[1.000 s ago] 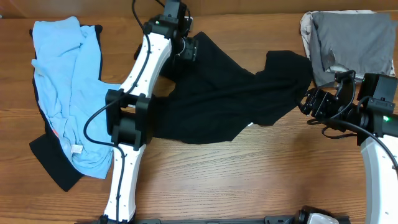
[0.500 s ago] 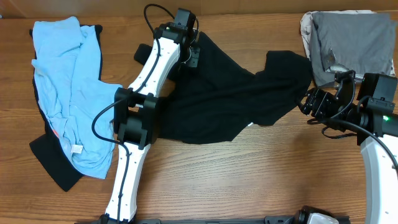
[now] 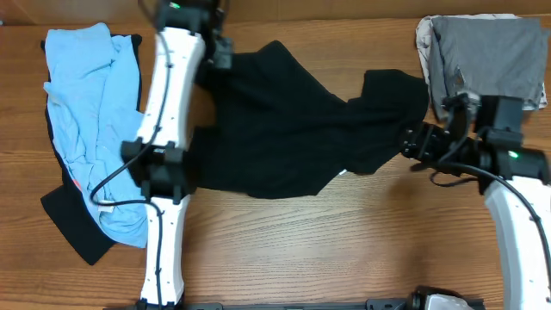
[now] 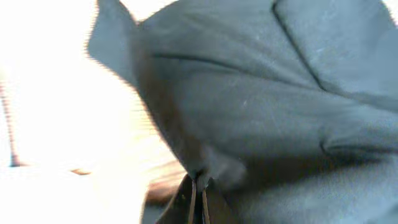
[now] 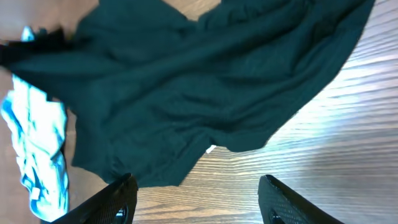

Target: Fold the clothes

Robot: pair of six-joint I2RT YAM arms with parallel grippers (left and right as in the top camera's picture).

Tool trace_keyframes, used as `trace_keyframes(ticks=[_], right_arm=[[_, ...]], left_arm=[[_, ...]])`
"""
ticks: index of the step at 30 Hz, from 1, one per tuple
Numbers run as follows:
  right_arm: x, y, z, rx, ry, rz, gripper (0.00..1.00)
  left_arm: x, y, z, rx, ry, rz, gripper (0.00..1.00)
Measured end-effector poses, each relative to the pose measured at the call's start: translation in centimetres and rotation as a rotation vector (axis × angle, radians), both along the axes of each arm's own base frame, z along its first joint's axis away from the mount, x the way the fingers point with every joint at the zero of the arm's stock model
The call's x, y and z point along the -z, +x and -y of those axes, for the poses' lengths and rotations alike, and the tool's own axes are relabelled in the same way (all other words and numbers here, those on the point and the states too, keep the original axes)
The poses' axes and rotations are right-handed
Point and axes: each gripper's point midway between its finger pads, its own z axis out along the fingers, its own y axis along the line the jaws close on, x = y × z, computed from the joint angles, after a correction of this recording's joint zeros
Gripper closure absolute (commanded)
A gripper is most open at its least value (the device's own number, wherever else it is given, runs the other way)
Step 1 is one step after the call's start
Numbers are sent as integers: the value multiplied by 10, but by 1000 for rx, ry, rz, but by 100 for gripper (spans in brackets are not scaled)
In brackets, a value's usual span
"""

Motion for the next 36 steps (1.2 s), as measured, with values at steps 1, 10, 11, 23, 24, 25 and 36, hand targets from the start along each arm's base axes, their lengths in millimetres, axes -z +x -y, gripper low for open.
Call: trace_keyframes(ticks=[1,10,11,23,24,25,36], right_arm=[[3,2,-4,-10,-3,-7,34],[68,30,-39,-63,-86,-129,39],[78,32,-41,-65,-97,-150,41],[166,32,-63,-117,-151,-329,82],[168,31,-64,-121,-154,-334,85],[168,30,-65,-124,-157,-336,88],[175,26,-38,-47,-289,-377,96]], left_arm=[[-10,-1,-4,-8,0,17,96],[-49,-17,-3,0,-4,59,96],[-49,-17,-3,0,-4,60,96],[-49,-16,-3,-1,-4,60,96],[-49,-16,-3,-1,-4,60,96],[-49,-16,-3,-1,-4,60,96],[-48,-18,-14,-20,-2,47,96]])
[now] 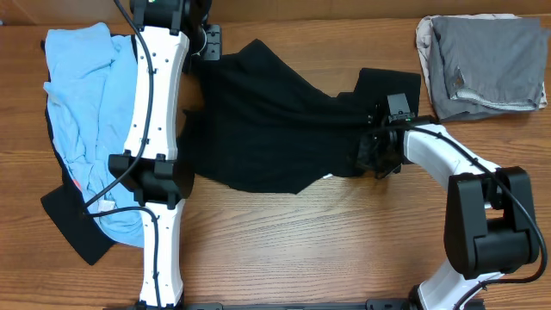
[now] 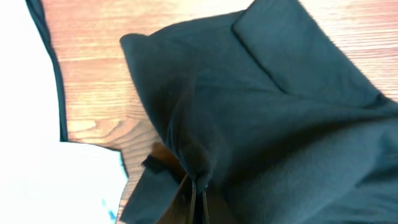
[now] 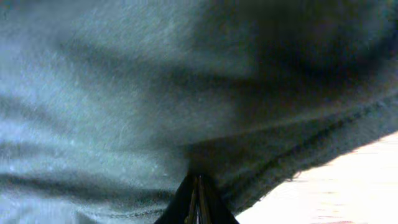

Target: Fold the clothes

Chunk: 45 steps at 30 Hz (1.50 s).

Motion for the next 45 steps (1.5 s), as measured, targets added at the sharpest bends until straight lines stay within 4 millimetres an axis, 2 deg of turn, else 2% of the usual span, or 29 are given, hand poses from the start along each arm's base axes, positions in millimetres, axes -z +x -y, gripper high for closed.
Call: trace_keyframes(ticks=[4,8,10,15,18,21,23,26,28,29,30,34,35,37,40,45], right_arm=[[0,8,19,47,-23,22,96],[-2,23,48,127,-38,72,96],[-4,30,62,163,-41,99,96],[-11,54,90,230,-49,200,96],[-19,72,94,234,-50,281,96],[-23,78,93,213,-42,310,96],[-24,75,88,195,-22,286,96],[-30,68,79,155,17,234,92],[-38,63,71,122,45,193,86],[-43,62,66,105,59,177,83],[-48,59,61,85,75,156,80],[-74,51,28,-20,156,106,64],[-79,49,19,-48,171,97,60],[-84,42,-2,-110,194,78,52],[-84,28,-37,-211,208,48,42],[-70,-4,-90,-366,190,-2,41]], left_arm=[[3,-7,-9,-16,5,-35,96],[15,-16,-13,-21,14,-97,96],[28,-20,-13,-20,19,-145,96],[76,-36,-12,-28,23,-297,96],[109,-40,-10,-39,16,-359,96],[138,-44,-7,-38,3,-399,96],[152,-46,-6,-38,-4,-415,96],[159,-45,-4,-39,-15,-416,96],[159,-42,-4,-38,-17,-403,96],[158,-41,-3,-38,-18,-398,89],[158,-40,-3,-39,-19,-395,66],[147,-30,-2,-39,-29,-354,7],[138,-24,-1,-39,-34,-324,0],[119,-11,0,-42,-47,-261,0],[79,8,0,-43,-65,-143,0],[11,24,-1,-40,-91,41,0]])
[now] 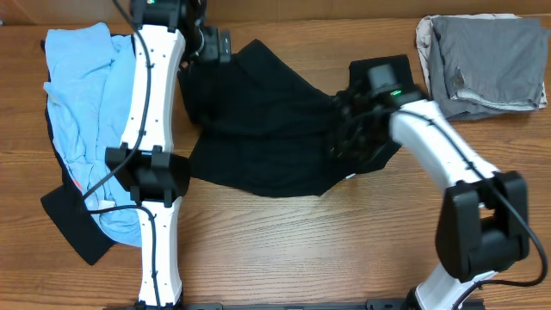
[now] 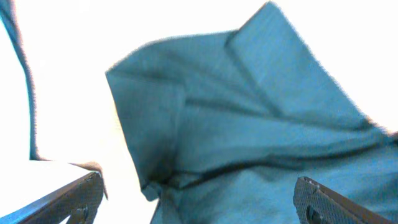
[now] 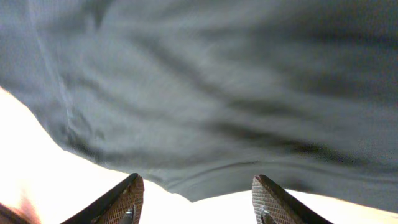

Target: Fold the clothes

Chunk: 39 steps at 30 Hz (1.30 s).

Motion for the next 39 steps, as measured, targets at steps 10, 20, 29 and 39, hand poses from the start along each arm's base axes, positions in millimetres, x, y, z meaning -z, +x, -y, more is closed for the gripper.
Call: trace_keyframes(ticks=[10,20,29,39], right_arm=[[38,-33,-24,-37,-107,-17,40],[65,-44,-7,51,-161,-40,41],[69,-40,22,236,-186,-98,64],[71,-32,95,459,-247,-161,82]], left_arm=[[-60,2,-1,8,-13,167,0],[-60,4,-17,-8,74,175,0],[-60,4,-22,-21,94,176,0],[-57,-1,-23,-20,98,152,0]])
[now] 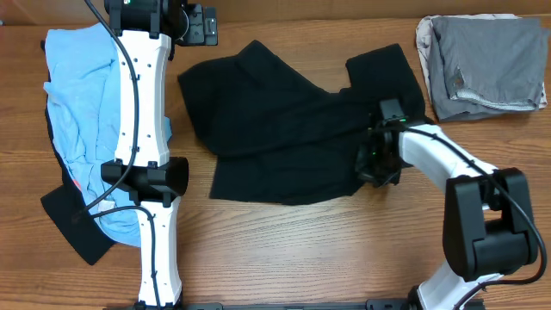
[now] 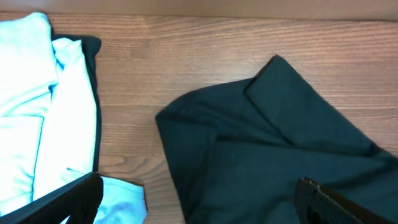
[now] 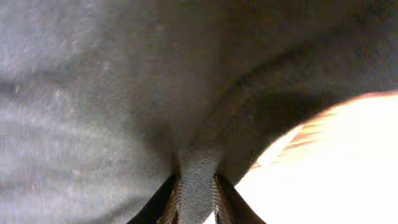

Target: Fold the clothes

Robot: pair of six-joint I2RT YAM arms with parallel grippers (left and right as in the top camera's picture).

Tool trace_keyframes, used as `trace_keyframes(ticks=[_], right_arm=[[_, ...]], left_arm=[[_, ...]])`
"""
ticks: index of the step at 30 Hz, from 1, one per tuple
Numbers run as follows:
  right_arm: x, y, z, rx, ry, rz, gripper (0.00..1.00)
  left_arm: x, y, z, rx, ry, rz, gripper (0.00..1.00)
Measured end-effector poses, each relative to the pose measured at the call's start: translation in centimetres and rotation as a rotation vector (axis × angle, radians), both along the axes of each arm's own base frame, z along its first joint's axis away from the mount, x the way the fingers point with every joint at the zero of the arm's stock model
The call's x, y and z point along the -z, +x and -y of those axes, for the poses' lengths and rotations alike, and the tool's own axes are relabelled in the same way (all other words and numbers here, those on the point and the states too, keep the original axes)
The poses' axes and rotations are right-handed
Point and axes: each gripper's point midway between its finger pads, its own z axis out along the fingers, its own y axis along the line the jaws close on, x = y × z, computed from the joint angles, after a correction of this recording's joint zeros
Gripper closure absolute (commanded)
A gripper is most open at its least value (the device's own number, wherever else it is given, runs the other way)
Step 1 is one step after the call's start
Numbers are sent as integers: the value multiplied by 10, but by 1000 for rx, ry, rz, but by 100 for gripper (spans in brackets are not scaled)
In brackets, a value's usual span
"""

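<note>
A black garment (image 1: 284, 129) lies spread, still creased, across the middle of the table. My right gripper (image 1: 376, 165) is at its lower right edge, shut on a pinched fold of the black cloth (image 3: 198, 186). My left gripper (image 1: 202, 26) hangs open at the far edge, above and left of the garment's top-left corner (image 2: 186, 118), with nothing between its fingers (image 2: 81, 198). The black garment (image 2: 273, 149) fills the right half of the left wrist view.
A crumpled light blue garment (image 1: 82, 112) lies on the left, over another black cloth (image 1: 73, 228). A folded grey stack (image 1: 486, 56) sits at the far right corner. Bare wood table (image 1: 301, 250) runs along the front.
My right gripper was open over the garment's right part; it is now shut on the lower right edge. My left gripper, still open, has drawn back to the far left. The garment lies flatter.
First my left gripper held the garment's top-left corner while the right stood open beside its right end. Then both were shut on the cloth. Then both were open with the garment lying on the table. Now only the right is shut on it.
</note>
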Motion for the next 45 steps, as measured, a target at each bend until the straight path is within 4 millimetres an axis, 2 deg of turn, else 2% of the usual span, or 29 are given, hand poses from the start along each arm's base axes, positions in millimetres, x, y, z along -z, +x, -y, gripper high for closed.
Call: trace_keyframes(ticks=[8,12,16,18,20,21,24,27,33,40,45], right_arm=[[-1,24,79,180,24,82,82],[-1,23,123,269,40,106,82],[-2,13,142,303,68,95,81],[-4,6,141,302,106,63,75],[-11,4,134,291,157,40,62],[-16,6,130,278,184,38,54],[-38,18,116,221,262,62,46],[-53,32,101,159,303,101,45],[-58,40,68,57,339,123,43],[-58,46,59,20,340,146,41],[-59,48,60,17,337,157,39]], left_arm=[[10,-5,-1,0,5,-46,0],[36,-10,0,4,8,-135,0],[68,-14,3,13,3,-226,0],[86,-16,4,16,2,-272,0],[103,-20,4,20,2,-321,0],[111,-23,5,24,1,-346,0],[134,-32,6,44,-2,-414,0],[155,-37,6,53,-8,-461,0],[189,-36,4,67,-15,-482,6],[193,-23,11,80,-18,-431,9],[199,-16,29,113,-14,-395,11]])
